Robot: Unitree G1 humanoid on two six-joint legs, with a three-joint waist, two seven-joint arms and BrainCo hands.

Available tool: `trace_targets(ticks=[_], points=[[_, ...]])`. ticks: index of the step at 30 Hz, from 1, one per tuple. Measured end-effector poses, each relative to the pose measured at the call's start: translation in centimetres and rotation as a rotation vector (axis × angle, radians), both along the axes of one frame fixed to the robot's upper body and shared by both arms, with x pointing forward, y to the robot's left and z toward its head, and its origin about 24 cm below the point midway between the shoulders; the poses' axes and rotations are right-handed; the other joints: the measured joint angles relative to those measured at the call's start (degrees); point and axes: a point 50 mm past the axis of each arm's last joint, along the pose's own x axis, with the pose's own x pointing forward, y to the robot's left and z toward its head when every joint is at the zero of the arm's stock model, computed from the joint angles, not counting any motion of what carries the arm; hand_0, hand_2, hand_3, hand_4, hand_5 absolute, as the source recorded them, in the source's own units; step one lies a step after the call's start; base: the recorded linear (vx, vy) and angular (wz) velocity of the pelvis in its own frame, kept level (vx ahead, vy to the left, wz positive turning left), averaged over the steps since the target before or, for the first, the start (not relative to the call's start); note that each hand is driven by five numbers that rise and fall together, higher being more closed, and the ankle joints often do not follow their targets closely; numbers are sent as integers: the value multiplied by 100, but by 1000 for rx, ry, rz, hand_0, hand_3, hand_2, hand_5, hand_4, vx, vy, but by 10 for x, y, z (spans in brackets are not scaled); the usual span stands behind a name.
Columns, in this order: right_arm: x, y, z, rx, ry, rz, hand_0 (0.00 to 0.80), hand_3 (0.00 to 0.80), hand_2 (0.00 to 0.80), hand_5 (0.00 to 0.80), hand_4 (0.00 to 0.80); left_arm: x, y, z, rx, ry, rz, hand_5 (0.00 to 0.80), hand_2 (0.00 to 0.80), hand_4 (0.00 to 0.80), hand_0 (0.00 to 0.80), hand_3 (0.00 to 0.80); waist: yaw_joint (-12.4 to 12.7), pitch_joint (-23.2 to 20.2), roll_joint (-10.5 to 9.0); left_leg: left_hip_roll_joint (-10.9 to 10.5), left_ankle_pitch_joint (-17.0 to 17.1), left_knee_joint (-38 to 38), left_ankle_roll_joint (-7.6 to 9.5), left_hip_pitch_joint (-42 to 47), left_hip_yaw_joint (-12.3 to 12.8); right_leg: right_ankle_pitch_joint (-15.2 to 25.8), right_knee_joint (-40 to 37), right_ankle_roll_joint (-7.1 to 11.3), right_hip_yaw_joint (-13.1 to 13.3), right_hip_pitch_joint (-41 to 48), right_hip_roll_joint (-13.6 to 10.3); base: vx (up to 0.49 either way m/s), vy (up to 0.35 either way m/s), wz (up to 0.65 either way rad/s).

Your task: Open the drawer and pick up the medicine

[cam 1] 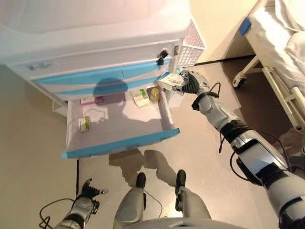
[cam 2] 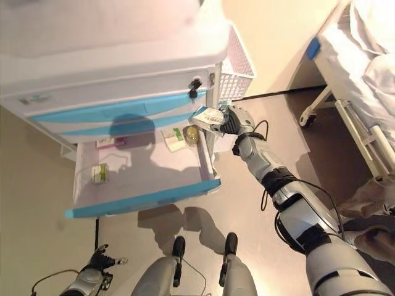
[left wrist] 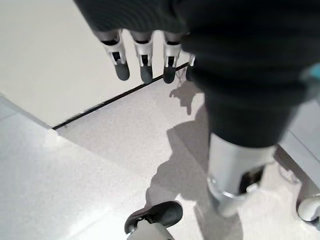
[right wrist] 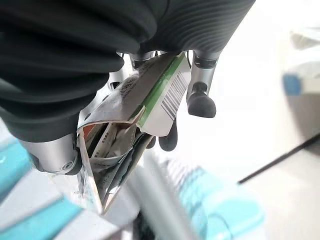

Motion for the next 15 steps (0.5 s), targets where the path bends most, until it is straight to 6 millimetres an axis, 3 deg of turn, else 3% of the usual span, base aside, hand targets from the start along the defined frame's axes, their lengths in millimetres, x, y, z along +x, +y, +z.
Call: trace_targets(ticks=[7,12,15], points=[[-19,-30,-32,50,61,-67,800,800,800,800,800,-27,-1,-9,-26,71,34,0,0,0,0,0,-91,-306,67,77,126,-552,-43,635,42,83,-427,-34,-4,544,95,79,-16,-7],[-41,-66,-56,64,117,-154,800,800,800,800,800,-36,-9,-14,-65,93,64,0,0,0,0,0,-106,-581,214,154,187,-895,-60,950,77,89,-633,-35,-8,789,144,52,-22,-3],[-47,-82,-58,80,119,-206,800,800,800,800,800,-38,-10,-15,-67,101,51,0,0,0,0,0,-119,-623,253,167,192,-937,-61,1009,112,90,-633,-37,-7,806,156,35,-25,-8]])
